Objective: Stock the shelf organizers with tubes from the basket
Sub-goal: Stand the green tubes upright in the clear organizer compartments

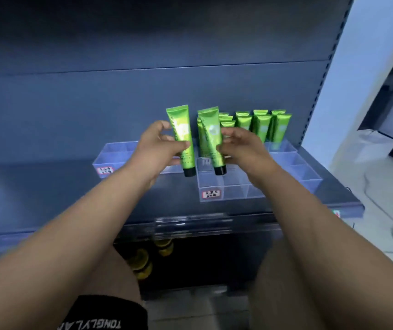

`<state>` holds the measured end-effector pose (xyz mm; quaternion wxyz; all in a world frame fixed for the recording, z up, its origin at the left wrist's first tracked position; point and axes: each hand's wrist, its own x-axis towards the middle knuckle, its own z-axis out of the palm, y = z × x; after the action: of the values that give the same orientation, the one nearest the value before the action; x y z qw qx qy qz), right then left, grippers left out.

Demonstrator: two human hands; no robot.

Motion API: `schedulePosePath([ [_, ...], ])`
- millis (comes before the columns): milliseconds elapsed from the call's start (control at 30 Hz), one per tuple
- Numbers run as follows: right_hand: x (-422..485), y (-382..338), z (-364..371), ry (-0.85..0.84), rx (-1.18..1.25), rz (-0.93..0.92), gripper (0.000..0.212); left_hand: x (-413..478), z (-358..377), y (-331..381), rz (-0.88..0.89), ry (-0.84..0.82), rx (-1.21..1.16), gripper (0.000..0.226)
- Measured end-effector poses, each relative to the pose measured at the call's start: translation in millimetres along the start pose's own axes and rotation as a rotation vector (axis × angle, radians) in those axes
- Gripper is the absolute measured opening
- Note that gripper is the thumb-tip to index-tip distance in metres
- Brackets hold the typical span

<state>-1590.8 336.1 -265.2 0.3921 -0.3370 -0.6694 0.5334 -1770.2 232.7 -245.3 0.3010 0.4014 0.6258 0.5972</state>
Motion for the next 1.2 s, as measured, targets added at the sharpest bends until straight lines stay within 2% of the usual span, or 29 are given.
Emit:
schedulePosePath([
  [200, 21.6, 13.8, -47.5, 0.13, 0.056, 0.019, 0.019, 44.1, 55.7, 1.4, 0.031, -0.062, 0.109, 0.036],
  [300, 37.3, 20.7, -64.6, 0.159, 0.032, 0.0, 0.018, 62.8, 75.3, 3.7, 0.068, -0.044, 0.153, 0.027],
  [433, 60.0, 23.7, -86.4, 0.201, 0.04, -0.05, 0.02, 87.0, 94.3, 5.4, 0.16, -0.032, 0.175, 0.046],
  [533, 78.8, 30.0, -102.9, 0.242, 0.036, -0.073, 0.03, 105.7, 110.3, 4.8, 0.229, -0.052, 0.213, 0.033],
  [600, 87.0, 34.0, -110.3, 0.258, 0.031, -0.083, 0.026, 114.0, 119.9, 6.7, 0.273, -0.068, 0.223, 0.026],
  [800, 105.0, 44.7, -120.6, 0.292, 0.073, -0.132, 0.004, 133.9, 143.1, 12.4, 0.359, -0.118, 0.306, 0.025],
  [1000, 118.5, 54.3, -132.7, 0.354, 0.06, -0.169, 0.005, 154.3, 162.3, 11.6, 0.383, -0.141, 0.435, 0.026],
  [1200, 128.2, 70.3, -148.0, 0.355, -0.019, -0.166, 0.008, 167.4, 179.0, 8.1, 0.5, -0.102, 0.639, 0.031],
])
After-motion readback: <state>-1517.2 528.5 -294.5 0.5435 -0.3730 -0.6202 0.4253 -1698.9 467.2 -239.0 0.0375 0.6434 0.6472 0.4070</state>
